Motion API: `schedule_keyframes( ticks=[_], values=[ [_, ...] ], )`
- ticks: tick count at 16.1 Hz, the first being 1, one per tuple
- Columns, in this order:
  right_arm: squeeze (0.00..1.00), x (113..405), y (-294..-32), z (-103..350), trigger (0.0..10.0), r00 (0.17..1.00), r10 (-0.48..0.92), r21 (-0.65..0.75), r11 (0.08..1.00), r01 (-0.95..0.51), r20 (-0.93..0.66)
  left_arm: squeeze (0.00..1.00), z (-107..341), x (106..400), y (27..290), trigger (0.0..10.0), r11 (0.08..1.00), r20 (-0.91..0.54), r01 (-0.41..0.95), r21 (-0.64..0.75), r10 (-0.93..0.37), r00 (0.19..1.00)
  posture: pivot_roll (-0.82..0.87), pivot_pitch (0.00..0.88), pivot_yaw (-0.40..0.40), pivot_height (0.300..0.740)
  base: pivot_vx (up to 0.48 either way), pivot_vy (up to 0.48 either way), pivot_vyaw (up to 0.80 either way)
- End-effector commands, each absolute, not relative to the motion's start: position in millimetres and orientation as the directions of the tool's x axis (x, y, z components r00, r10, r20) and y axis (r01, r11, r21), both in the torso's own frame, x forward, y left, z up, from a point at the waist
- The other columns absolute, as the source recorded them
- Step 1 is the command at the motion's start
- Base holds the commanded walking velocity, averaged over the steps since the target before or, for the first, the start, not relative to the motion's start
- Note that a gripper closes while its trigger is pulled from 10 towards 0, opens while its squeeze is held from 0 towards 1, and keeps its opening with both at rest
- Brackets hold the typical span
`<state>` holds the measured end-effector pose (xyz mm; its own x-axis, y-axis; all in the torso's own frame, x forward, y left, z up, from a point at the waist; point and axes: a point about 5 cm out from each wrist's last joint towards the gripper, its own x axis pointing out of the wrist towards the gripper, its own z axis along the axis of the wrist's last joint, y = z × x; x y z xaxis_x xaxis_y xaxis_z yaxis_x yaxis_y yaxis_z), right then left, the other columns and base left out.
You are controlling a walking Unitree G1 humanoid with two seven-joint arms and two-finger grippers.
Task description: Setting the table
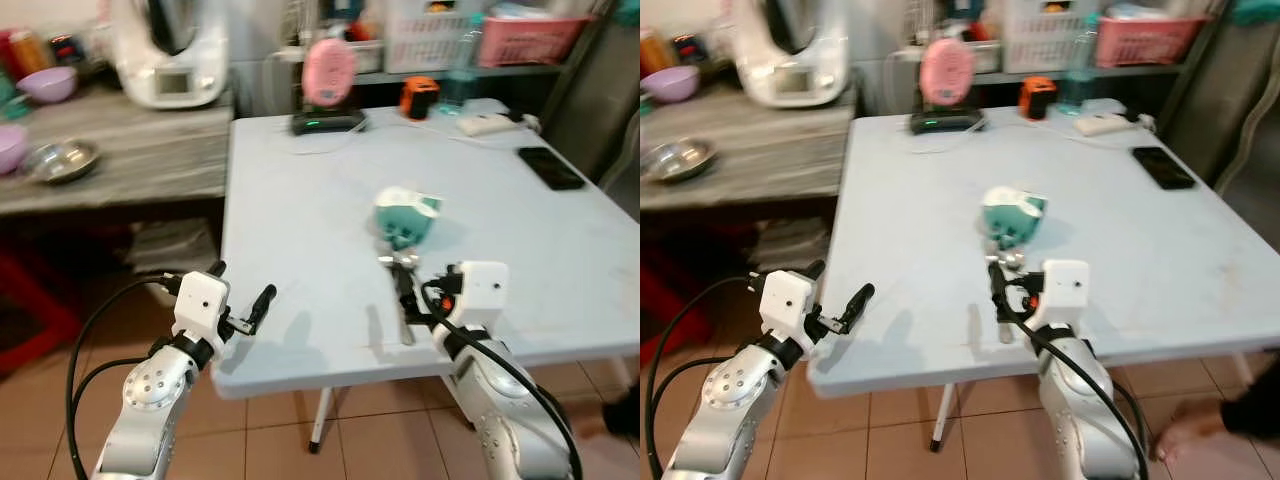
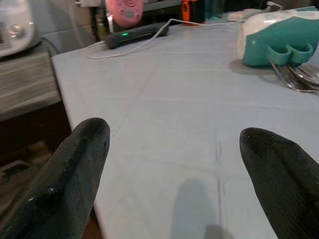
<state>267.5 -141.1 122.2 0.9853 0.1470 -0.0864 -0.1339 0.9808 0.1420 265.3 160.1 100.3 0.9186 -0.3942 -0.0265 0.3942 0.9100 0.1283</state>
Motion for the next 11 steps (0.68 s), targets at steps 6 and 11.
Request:
schedule_keyframes(
  ticks=[6,11],
  values=[
    [0.00,269,-143,124,10.0,0.983,0.147,0.136,0.982,-0.131,-0.110,0.00,111,258,143,10.0,0.812,0.025,0.573,0.113,-0.579,0.815,-0.04,0.058,0.029,0.740,0.000,0.000,0.00],
    [0.00,282,-155,114,10.0,0.967,0.149,0.097,0.987,-0.131,-0.206,0.00,116,253,133,10.0,0.726,0.038,0.684,0.079,-0.687,0.725,-0.04,0.064,0.027,0.740,0.000,0.000,0.00]
  ],
)
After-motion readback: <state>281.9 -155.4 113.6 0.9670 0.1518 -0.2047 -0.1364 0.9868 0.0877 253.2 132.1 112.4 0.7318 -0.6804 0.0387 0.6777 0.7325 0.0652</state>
